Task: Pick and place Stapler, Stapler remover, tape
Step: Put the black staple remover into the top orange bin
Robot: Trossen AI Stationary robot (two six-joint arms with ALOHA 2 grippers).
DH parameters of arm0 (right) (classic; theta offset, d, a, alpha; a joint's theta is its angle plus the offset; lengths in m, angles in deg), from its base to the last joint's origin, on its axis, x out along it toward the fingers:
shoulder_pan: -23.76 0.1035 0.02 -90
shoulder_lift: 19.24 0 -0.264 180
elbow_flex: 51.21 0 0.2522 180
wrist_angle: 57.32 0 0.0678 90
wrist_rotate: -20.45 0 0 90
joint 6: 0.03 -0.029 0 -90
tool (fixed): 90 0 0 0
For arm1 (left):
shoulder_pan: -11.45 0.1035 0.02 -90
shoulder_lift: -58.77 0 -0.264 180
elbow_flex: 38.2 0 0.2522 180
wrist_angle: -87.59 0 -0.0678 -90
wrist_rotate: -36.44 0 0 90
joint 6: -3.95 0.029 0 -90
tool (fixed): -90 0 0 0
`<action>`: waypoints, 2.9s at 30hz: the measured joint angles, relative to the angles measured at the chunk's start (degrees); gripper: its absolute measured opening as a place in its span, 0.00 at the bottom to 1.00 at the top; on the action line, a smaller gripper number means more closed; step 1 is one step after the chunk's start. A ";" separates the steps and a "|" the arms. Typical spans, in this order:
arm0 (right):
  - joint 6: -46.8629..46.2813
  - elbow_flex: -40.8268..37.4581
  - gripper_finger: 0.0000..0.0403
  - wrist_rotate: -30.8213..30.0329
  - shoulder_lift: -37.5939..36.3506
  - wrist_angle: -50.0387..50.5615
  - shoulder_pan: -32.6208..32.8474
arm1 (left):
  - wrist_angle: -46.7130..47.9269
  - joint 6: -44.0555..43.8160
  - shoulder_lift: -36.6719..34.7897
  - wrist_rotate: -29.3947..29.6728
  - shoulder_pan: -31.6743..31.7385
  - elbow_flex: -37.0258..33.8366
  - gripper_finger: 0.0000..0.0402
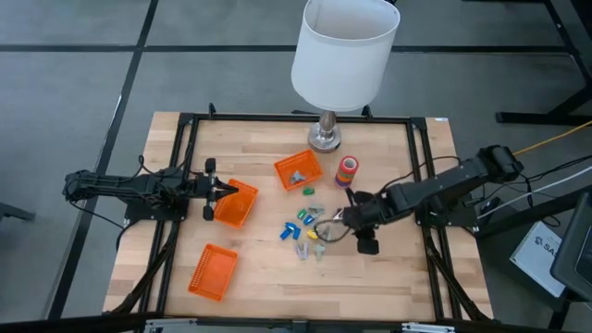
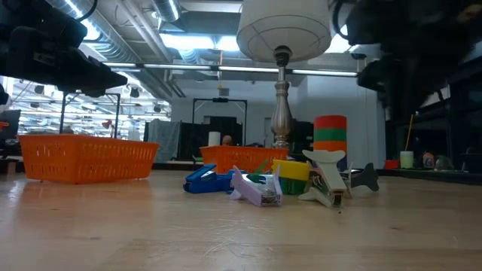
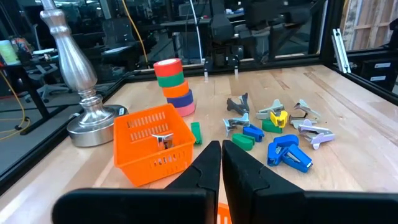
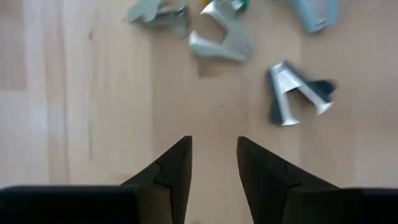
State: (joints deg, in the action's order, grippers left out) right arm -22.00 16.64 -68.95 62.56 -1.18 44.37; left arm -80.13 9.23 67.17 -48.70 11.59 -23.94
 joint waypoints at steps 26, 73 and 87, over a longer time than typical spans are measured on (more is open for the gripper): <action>21.91 -10.86 0.32 -2.07 -3.27 -14.54 -0.94 | 0.00 0.00 -0.02 0.00 0.00 0.00 0.03; 18.25 -17.07 0.32 -2.07 -2.69 -26.75 -7.31 | 0.00 0.00 0.00 0.00 0.02 0.00 0.03; 19.27 -17.03 0.32 -4.51 1.11 -26.76 -7.29 | 0.00 0.00 0.00 0.01 0.01 -0.02 0.03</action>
State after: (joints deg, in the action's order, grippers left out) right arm -2.73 -0.39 -73.46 63.68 -27.94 37.08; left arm -80.13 9.23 67.17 -48.69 11.60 -23.96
